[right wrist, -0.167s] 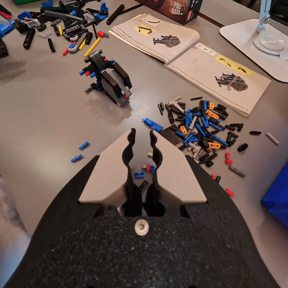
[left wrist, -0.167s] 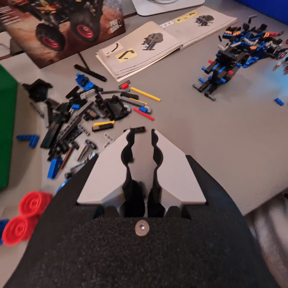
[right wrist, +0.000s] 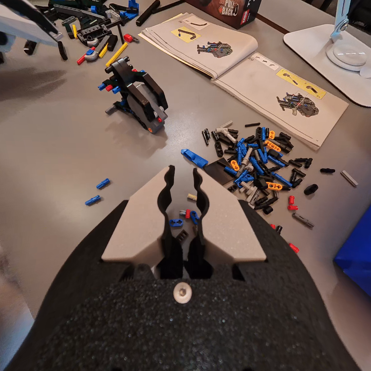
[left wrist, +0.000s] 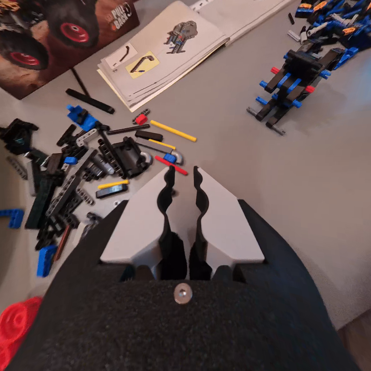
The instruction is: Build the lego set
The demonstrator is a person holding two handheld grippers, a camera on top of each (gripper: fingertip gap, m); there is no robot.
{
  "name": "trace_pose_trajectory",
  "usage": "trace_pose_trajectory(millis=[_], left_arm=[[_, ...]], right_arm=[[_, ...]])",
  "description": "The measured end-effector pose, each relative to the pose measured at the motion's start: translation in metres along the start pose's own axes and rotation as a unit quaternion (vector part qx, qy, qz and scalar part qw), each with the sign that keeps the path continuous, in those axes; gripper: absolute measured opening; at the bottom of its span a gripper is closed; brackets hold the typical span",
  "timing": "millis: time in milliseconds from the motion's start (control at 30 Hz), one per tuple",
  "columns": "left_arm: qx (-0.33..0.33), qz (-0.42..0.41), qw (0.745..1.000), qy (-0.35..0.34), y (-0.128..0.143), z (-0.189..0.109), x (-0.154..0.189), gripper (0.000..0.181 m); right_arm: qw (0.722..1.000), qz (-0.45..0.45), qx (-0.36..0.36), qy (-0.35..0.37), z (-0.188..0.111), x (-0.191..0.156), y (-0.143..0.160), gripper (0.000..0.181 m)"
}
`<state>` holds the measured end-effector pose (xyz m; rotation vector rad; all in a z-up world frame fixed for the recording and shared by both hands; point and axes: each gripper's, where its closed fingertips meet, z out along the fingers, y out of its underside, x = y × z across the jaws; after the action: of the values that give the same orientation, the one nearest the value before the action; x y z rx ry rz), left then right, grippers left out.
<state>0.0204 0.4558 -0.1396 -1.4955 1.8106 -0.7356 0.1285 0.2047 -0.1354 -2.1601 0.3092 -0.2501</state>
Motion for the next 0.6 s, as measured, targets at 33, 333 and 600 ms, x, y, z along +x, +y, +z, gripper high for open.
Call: trace_pose_trajectory(millis=[33, 333, 600], left_arm=[[-0.004, -0.001, 1.000, 0.008, -0.001, 0.006, 0.004, 0.016], [-0.042, -0.011, 0.999, 0.011, 0.002, 0.037, 0.004, 0.014], [-0.066, 0.010, 0.998, -0.007, 0.005, 0.044, -0.005, 0.010]], right_arm=[[1.000, -0.002, -0.002, -0.001, 0.000, 0.000, 0.002, 0.018], [1.000, 0.012, 0.007, -0.012, -0.002, 0.011, 0.003, 0.019], [1.000, 0.009, 0.004, -0.020, 0.002, 0.017, 0.004, 0.018]])
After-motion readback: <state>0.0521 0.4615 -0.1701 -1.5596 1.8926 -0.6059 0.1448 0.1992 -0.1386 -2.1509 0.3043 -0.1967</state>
